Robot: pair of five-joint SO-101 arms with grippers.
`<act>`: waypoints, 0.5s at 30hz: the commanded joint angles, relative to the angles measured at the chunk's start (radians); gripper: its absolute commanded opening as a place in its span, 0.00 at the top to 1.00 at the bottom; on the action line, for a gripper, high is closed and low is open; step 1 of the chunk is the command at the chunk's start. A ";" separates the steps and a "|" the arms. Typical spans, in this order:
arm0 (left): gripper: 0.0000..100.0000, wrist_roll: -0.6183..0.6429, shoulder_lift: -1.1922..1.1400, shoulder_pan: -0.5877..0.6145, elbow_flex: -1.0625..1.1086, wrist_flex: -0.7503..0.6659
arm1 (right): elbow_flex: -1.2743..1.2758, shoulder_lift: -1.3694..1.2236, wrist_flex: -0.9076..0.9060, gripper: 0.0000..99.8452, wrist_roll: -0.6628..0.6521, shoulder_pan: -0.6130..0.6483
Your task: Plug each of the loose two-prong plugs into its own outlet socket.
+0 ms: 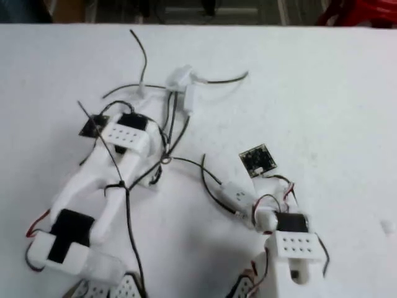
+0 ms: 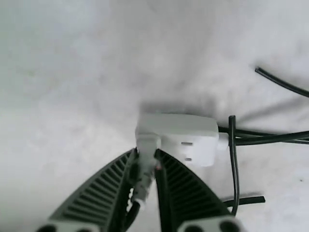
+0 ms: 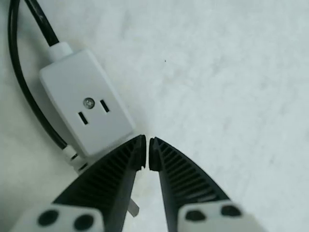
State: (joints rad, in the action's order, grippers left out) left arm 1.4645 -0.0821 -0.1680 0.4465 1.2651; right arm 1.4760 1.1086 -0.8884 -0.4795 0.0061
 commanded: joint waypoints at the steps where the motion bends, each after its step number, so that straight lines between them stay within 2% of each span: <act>1: 0.98 0.008 -0.027 0.061 0.046 -0.032 | -0.005 0.015 0.015 0.97 0.000 -0.004; 11: 0.98 0.006 -0.025 -0.047 0.058 -0.034 | -0.005 0.015 0.015 0.97 0.000 -0.004; 15: 0.98 0.006 -0.018 -0.044 0.000 -0.025 | -0.005 0.015 0.016 0.97 -0.002 -0.004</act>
State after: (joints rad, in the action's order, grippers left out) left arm 1.4661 -0.0821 -0.2048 0.4710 1.2436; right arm 1.4760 1.1086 -0.8884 -0.4795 0.0061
